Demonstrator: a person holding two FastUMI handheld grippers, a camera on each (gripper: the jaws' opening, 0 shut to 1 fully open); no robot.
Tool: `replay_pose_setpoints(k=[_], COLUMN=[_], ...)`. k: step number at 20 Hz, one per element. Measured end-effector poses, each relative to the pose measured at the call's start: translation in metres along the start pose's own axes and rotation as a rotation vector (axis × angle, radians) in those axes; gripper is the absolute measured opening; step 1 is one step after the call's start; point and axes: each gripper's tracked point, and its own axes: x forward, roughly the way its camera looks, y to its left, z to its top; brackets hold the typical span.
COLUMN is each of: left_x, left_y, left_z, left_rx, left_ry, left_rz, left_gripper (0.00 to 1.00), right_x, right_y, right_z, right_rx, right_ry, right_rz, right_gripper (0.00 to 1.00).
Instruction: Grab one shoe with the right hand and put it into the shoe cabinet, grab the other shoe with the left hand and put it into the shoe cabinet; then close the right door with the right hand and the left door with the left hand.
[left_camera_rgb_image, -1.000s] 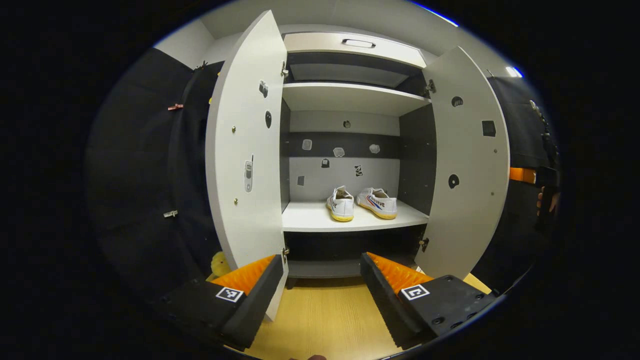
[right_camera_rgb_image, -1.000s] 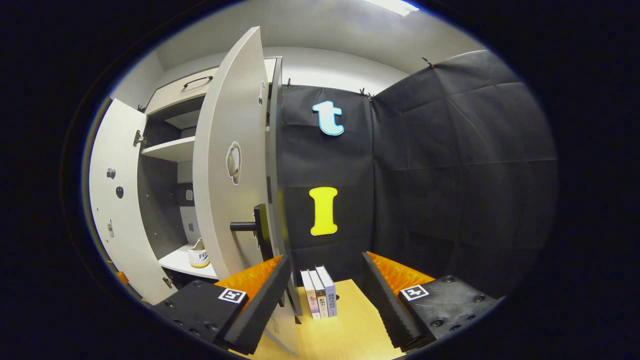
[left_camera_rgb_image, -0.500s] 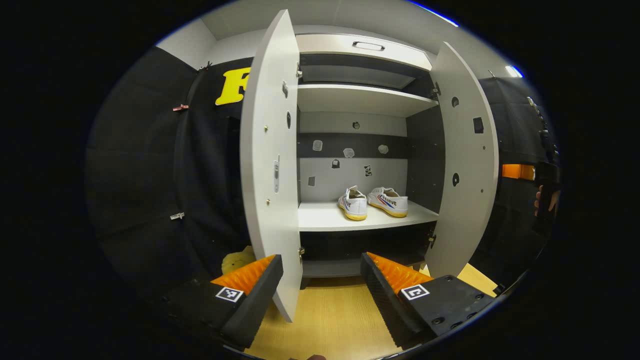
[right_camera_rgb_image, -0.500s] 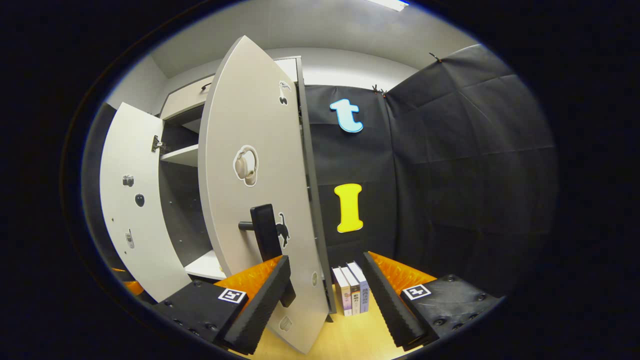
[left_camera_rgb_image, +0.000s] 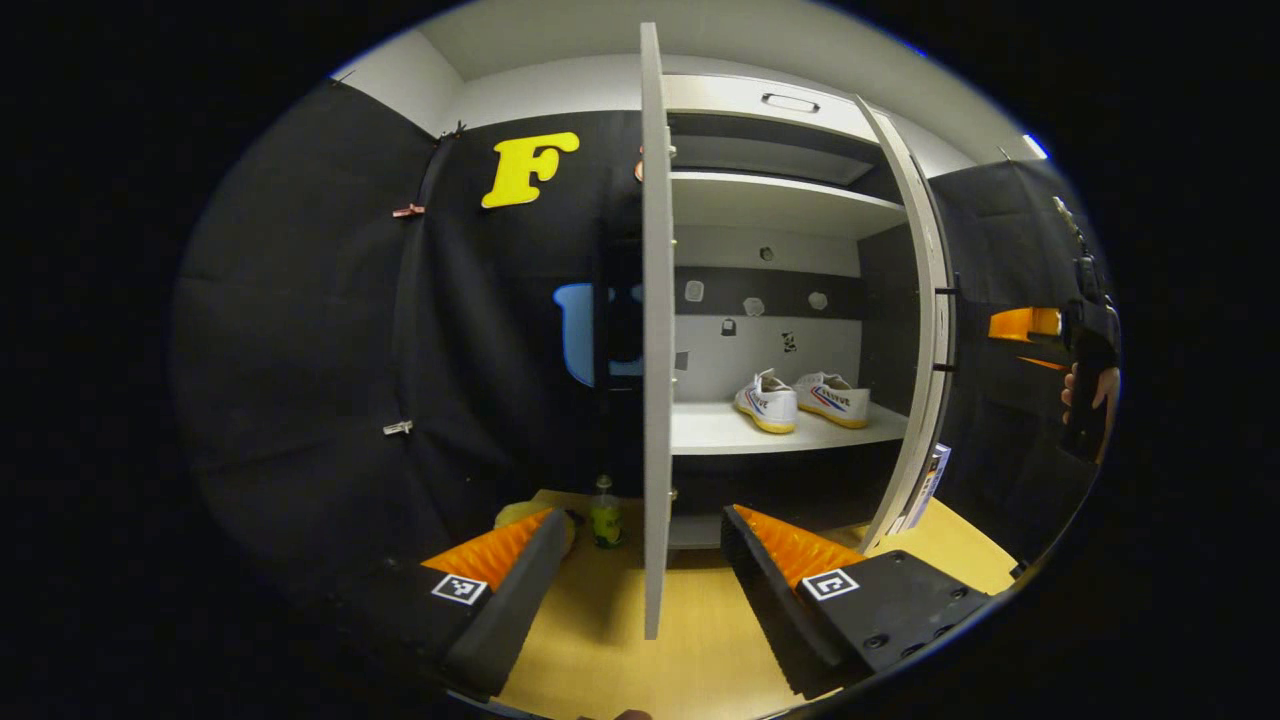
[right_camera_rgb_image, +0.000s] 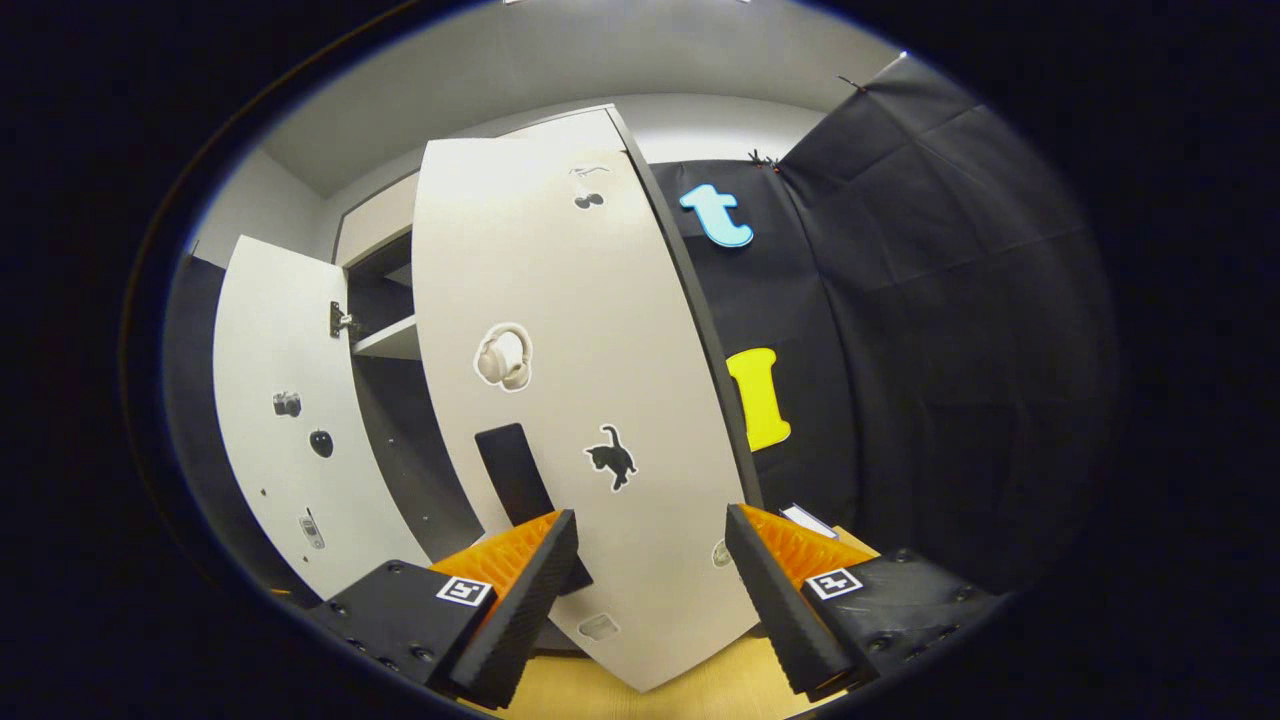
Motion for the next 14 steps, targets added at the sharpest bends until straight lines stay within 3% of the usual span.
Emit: replay_pose_setpoints(k=[8,14], left_x=[0.013,0.045], left_y=[0.08,0.111], left_z=[0.03,0.086], left_rx=[-0.041,-0.175], left_ry=[-0.034,-0.109], left_rz=[0.074,-0.017], left_gripper=[0.98,0.95], right_x=[-0.032,-0.05], right_y=[-0.01,0.005], right_z=[-0.047,-0.065], right_rx=[-0.115,-0.145], right_ry=[0.086,0.135], right_rz=[-0.041,-0.005], right_gripper=[0.98,0.98])
